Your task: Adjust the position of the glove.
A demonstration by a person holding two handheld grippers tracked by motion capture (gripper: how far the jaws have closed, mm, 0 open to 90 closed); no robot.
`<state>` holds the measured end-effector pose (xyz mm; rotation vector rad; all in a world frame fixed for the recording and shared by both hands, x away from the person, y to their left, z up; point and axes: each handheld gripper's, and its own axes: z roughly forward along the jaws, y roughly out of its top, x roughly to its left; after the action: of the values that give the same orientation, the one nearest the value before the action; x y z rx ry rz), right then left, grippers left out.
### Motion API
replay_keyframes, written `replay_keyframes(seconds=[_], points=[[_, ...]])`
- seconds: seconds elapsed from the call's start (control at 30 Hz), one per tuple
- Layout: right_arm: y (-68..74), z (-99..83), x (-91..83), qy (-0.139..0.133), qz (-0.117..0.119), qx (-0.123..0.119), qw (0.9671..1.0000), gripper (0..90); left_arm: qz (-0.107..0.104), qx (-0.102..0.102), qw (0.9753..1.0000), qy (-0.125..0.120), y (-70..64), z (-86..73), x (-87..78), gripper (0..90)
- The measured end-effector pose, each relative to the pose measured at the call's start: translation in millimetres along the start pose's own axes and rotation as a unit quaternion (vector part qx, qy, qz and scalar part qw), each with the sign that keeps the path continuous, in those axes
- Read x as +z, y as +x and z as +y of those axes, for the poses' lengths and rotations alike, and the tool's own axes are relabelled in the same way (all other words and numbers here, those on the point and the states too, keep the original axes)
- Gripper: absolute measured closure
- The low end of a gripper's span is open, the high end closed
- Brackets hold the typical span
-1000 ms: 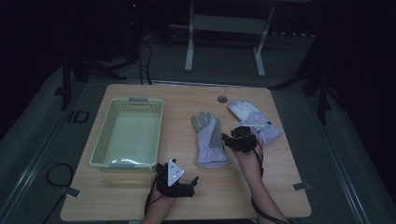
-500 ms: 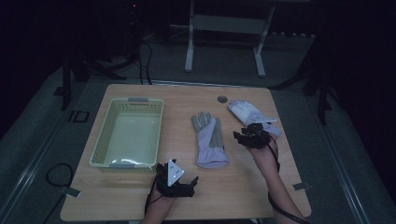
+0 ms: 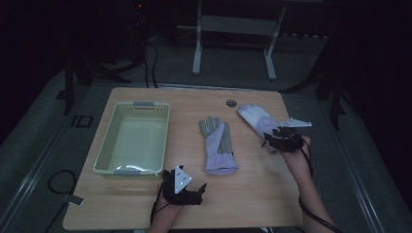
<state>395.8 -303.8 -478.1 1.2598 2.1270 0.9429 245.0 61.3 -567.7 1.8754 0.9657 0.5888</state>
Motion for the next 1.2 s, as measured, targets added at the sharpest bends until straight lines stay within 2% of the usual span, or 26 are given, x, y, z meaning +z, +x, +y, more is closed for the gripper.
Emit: replay_keyframes(seconds=[0.17,0.3,0.4,0.53,0.7,0.97,1.13,1.2], points=[[-20.8,-0.8,-0.3,-0.004,-0.002,-0.001,1.0,55.3,0.002,0.001,1.0,0.0,-0.3,0.0,0.0,0.0],[-29.0,-0.2,1.9,-0.003,-0.004,-0.003,1.0,54.5,0.001,0.001,1.0,0.0,-0.3,0.0,0.1,0.0],[-37.3,2.6,9.5,0.006,-0.003,0.009,0.9999,53.3,0.002,0.001,1.0,0.0,-0.3,0.0,0.1,0.0],[-42.8,7.6,19.2,0.008,-0.001,0.024,0.9997,50.9,0.002,0.001,1.0,0.0,-0.4,0.0,0.0,0.0],[-45.6,13.5,33.6,0.015,-0.004,0.024,0.9996,49.9,0.002,0.0,1.0,0.0,-0.3,0.0,0.0,0.0],[-49.6,24.2,59.8,0.031,-0.001,0.001,0.9995,50.2,0.002,-0.002,1.0,0.0,-0.1,0.0,0.2,0.0],[-53.5,28.4,73.7,0.048,-0.007,-0.004,0.9988,46.2,0.003,-0.002,1.0,0.0,-0.1,0.0,0.1,0.0],[-56.3,28.8,79.0,0.054,-0.002,-0.001,0.9985,46.3,0.003,-0.003,1.0,0.0,0.0,0.0,0.2,0.0]])
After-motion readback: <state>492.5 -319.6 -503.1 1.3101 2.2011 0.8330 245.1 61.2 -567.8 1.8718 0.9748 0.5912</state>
